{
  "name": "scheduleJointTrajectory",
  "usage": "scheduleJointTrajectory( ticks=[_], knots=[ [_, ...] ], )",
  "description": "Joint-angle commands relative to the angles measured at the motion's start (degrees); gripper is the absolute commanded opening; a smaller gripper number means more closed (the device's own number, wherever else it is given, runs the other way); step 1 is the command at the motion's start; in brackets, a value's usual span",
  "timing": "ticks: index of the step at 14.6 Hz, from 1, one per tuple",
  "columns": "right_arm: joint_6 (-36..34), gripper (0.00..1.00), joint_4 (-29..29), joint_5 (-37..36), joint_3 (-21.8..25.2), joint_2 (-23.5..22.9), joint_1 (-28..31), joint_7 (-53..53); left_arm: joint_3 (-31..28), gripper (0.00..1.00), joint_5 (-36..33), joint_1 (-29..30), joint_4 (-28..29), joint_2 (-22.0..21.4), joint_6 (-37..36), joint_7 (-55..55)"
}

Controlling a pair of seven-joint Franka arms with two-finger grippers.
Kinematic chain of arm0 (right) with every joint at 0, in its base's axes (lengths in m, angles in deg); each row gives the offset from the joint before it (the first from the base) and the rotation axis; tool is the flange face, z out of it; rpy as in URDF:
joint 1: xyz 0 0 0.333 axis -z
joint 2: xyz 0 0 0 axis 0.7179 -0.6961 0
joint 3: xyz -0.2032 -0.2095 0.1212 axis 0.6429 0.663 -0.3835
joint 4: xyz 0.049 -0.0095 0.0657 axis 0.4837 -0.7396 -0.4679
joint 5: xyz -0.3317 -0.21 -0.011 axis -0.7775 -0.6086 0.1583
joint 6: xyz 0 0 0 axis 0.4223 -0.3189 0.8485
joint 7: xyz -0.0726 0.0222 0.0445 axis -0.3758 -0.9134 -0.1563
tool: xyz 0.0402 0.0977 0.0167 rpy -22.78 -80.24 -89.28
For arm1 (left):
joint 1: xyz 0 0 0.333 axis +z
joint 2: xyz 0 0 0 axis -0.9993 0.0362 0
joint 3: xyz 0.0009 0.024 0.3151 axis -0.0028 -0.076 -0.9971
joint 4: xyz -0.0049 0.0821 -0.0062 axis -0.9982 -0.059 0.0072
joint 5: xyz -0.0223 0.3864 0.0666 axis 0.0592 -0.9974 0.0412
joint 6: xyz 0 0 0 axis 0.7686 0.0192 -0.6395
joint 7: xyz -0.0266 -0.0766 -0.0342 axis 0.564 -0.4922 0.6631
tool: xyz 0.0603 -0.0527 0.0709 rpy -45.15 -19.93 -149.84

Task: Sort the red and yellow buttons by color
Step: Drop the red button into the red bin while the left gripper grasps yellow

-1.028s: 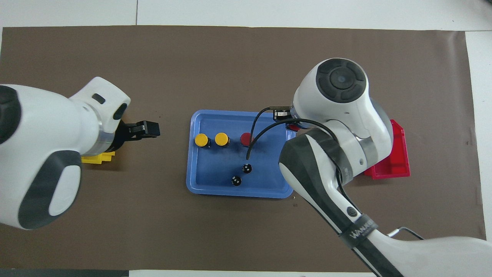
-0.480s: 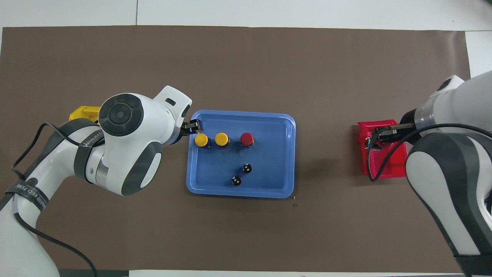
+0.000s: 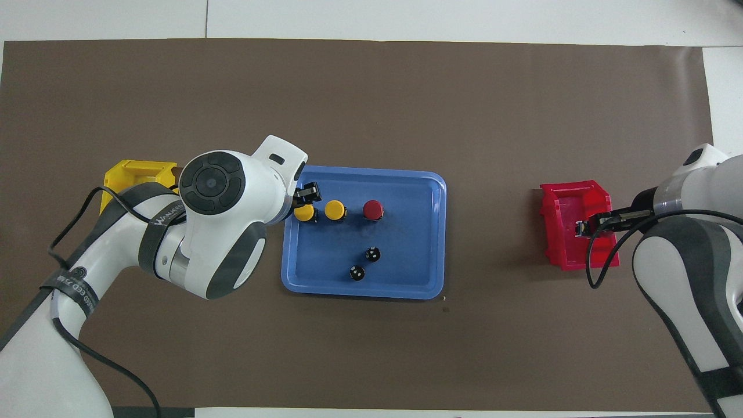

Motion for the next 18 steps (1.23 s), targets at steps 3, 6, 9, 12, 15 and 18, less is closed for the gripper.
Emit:
scheduleJointTrajectory(
  ticks=[3,6,9,12,15,18],
  knots=[
    [6.8,0.19,-5.9,1.6,-0.7,0.3,1.2,2.5,-0.9,0.75,-0.6,-2.5,0.0,1.1,0.8,-1.7],
    [11.0,0.19,-10.0,1.6,-0.7,0.3,1.1,2.6,-0.9,0.74,-0.6,-2.7,0.3,1.9,1.2,-1.7],
    [13.4,0.19,-12.5,1.6,-0.7,0.3,0.8,2.4,-1.0,0.68,-0.6,-2.9,0.7,1.9,1.2,-1.7],
    [15.2,0.19,-13.2,1.6,-0.7,-0.9,0.9,2.7,-0.9,0.58,-0.6,-2.9,0.7,1.9,1.3,-1.7],
    [15.8,0.31,-13.7,1.5,-0.7,-0.8,0.8,3.4,-0.9,0.33,-0.6,-3.0,0.8,1.9,1.3,-1.8],
    [15.1,0.51,-12.7,0.7,-0.6,-1.1,1.1,4.3,-1.0,0.04,-0.6,-3.0,0.0,1.9,0.1,-3.3]
  ],
)
